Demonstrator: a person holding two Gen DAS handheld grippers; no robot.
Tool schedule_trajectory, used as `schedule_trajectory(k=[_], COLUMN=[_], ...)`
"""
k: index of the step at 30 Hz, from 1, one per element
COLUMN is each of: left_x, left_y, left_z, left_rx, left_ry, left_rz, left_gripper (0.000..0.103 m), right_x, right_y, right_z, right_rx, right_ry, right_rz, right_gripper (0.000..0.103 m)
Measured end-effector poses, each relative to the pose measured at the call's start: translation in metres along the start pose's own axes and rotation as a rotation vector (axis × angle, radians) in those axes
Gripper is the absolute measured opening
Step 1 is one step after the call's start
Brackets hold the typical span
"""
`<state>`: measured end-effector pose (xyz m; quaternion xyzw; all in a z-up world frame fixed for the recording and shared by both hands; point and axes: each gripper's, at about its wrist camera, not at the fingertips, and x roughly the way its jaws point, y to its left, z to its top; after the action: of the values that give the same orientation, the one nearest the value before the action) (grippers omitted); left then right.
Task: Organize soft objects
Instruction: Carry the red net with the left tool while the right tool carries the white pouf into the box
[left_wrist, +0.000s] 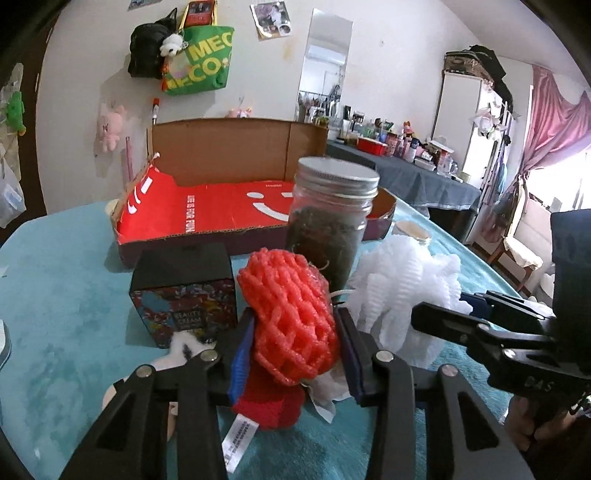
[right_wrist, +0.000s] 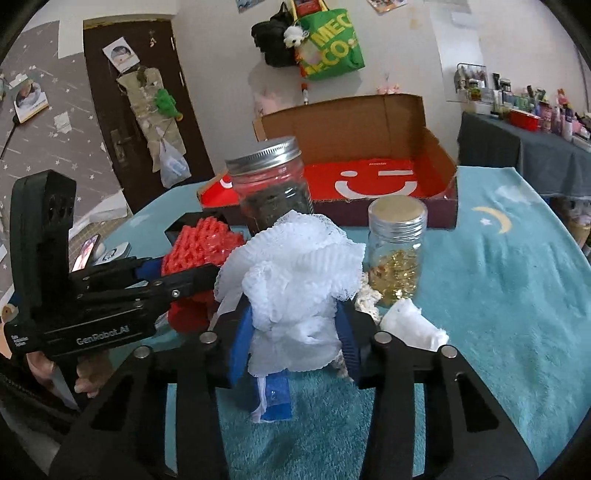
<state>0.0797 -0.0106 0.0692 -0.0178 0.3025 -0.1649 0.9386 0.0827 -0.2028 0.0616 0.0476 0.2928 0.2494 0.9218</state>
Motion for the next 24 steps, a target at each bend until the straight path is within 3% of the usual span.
schedule_trajectory(k=[14, 24], left_x=[-0.037, -0.048], left_y=[0.009, 0.032], left_z=[0.019, 0.066], left_rx=[0.019, 0.037], left_ry=[-0.055, -0.098], left_rz=[0.043, 0.053], left_gripper=[0.044, 0.044], right_x=[-0.041, -0.072], right_y=[0.006, 0.004], right_z=[0.009, 0.052], right_rx=[-0.034, -0.092], right_ry=[-0.13, -0.252], right_rz=[-0.039, -0.058], right_gripper=[0.031, 0.03])
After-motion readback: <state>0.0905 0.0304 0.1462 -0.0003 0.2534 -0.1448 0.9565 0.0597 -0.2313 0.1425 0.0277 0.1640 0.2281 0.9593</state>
